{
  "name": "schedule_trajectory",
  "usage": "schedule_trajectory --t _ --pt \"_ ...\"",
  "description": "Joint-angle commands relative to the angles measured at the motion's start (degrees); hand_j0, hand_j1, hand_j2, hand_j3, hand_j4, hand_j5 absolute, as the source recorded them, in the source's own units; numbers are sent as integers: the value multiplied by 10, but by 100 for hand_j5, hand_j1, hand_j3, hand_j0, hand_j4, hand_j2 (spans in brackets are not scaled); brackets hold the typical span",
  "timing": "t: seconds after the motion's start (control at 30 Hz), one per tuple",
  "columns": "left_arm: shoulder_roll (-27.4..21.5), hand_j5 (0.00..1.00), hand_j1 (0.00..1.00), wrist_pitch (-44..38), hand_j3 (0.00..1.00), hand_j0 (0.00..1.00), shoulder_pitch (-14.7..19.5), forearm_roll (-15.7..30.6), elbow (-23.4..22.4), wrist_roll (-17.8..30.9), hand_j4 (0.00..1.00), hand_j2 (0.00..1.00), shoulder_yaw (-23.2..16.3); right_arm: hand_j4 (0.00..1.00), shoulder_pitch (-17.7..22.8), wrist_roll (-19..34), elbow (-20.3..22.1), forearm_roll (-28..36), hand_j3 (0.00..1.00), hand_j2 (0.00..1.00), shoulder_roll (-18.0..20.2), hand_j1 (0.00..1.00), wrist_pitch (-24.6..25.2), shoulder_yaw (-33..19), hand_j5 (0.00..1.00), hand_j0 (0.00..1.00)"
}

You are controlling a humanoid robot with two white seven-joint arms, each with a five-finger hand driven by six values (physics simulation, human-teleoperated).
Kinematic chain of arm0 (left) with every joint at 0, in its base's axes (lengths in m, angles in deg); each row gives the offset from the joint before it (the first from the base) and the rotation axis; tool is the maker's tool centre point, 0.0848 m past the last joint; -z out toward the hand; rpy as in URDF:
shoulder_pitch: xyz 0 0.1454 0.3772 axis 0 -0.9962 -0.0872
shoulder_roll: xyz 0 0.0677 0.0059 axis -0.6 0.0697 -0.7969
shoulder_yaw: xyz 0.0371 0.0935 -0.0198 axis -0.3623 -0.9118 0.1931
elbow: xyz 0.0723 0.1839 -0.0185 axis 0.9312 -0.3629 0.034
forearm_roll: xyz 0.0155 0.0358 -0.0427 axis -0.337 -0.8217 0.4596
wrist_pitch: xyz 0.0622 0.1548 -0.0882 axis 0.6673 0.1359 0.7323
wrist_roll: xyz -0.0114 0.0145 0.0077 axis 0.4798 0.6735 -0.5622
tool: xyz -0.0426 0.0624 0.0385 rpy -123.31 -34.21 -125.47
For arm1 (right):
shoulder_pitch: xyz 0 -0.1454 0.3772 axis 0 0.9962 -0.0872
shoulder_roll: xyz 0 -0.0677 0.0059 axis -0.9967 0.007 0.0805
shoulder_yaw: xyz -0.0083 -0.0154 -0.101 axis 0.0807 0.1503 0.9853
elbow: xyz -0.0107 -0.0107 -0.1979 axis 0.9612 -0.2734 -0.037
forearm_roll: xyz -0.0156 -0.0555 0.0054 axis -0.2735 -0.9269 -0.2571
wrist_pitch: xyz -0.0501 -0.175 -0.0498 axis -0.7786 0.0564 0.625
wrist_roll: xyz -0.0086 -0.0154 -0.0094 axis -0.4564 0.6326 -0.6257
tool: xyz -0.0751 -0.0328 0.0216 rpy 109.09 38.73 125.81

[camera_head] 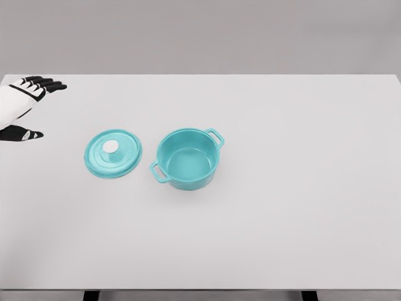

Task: Cover the pot with left arm

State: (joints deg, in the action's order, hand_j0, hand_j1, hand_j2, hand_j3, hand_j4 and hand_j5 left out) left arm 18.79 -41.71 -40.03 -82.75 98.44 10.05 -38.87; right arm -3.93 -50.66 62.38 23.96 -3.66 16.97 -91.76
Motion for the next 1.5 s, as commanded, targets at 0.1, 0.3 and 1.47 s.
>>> schedule_trajectory --t 0.1,0.3,1.47 --pt "1 100 100 -1 100 100 0 1 6 0 100 100 -2 100 0 0 0 0 100 100 0 100 0 0 100 100" --pt "-2 100 100 -1 100 100 7 2 18 13 100 100 -29 100 0 0 0 0 100 100 0 100 0 0 100 100" --pt "-4 72 72 -1 72 72 147 64 -28 123 72 72 -253 100 0 0 0 0 100 100 0 100 0 0 100 100"
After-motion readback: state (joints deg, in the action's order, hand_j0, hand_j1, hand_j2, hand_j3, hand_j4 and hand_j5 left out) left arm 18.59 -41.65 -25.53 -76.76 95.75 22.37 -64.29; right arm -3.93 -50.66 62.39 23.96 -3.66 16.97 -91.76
